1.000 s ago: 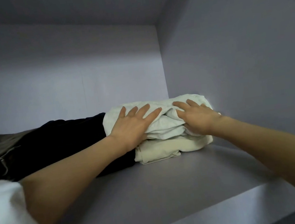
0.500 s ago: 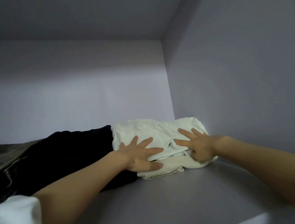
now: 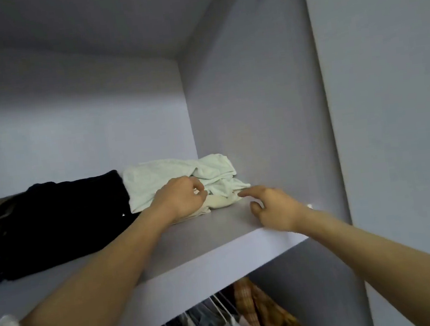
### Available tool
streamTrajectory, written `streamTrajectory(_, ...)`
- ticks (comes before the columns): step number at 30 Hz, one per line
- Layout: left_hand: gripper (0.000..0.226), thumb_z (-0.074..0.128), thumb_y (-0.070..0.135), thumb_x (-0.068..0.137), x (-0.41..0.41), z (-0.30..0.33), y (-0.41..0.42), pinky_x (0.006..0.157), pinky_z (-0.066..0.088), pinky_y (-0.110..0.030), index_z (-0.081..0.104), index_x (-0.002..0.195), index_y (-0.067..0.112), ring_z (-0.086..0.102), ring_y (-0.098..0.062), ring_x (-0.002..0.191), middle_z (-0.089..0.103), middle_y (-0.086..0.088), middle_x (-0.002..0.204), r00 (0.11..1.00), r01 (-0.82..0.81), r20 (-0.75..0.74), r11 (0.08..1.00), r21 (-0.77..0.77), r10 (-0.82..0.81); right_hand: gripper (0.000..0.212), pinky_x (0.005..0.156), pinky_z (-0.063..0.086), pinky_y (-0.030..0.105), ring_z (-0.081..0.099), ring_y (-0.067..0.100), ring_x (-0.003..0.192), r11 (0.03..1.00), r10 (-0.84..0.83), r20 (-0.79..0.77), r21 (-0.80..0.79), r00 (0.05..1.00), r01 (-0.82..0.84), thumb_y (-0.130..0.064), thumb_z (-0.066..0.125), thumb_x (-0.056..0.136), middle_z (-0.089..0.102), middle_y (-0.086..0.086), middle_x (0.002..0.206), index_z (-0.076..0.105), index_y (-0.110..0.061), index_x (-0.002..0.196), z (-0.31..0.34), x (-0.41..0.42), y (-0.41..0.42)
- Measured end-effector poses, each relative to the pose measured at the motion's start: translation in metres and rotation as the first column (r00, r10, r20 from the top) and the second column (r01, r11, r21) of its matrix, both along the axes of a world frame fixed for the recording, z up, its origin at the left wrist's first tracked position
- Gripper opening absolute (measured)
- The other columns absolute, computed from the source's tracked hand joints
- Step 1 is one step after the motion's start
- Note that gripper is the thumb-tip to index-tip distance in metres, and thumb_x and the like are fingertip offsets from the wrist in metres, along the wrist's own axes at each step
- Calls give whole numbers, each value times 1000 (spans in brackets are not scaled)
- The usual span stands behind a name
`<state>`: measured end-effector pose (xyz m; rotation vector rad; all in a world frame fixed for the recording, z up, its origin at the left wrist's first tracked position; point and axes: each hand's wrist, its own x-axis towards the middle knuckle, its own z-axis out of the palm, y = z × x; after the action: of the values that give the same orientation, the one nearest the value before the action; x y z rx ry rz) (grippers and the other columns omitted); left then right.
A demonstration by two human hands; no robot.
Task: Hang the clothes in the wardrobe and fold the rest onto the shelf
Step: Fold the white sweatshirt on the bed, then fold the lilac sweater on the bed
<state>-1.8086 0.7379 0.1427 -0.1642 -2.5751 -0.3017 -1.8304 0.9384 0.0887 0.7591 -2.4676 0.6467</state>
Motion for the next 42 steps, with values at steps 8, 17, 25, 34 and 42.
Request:
streamTrajectory(8, 16, 57, 15, 88, 89, -108, 141, 83, 40, -19, 68, 99, 17, 59, -7, 95, 68, 4, 103, 800, 561, -427, 777, 285, -421, 36, 85, 47, 18, 62, 12, 97, 899, -158, 86, -399, 984, 179, -4, 42, 88, 67, -6, 100, 63, -18, 113, -94, 153, 110)
streamTrajectory(17, 18, 61, 4, 86, 243, -273, 341, 75, 43, -3, 68, 96, 18, 63, -1, 78, 66, 14, 88, 450, 758, -7, 377, 532, -893, 33, 78, 47, 16, 62, 14, 85, 827, -239, 731, -191, 640, 528, -1, 38, 95, 66, 10, 109, 57, -10, 121, -242, 397, 290)
streamTrajectory(25, 20, 57, 16, 91, 471, -374, 561, 82, 49, -19, 66, 109, 15, 63, -10, 90, 66, 4, 105, -118, 765, 299, 105, 635, -947, 33, 77, 49, 22, 61, 18, 82, 208, -501, 844, -99, 193, 973, 2, 36, 94, 64, 7, 95, 60, -2, 117, -335, 693, 417)
streamTrajectory(34, 22, 51, 25, 94, 723, -426, 672, 78, 44, -17, 62, 113, 21, 58, -6, 89, 64, 7, 108, -579, 757, 528, -170, 631, -621, 31, 58, 43, 7, 60, 9, 69, -605, -416, 877, -69, -241, 793, -3, 36, 94, 65, 3, 91, 61, -8, 112, -379, 946, 374)
streamTrajectory(42, 31, 45, 21, 96, 896, -492, 730, 90, 45, -27, 55, 124, 16, 53, -17, 112, 54, -3, 128, -681, 724, 664, -420, 547, -309, 31, 81, 48, 28, 62, 20, 91, -904, -193, 847, 42, -495, 425, -13, 42, 94, 64, 5, 108, 56, -14, 122, -443, 1061, 353)
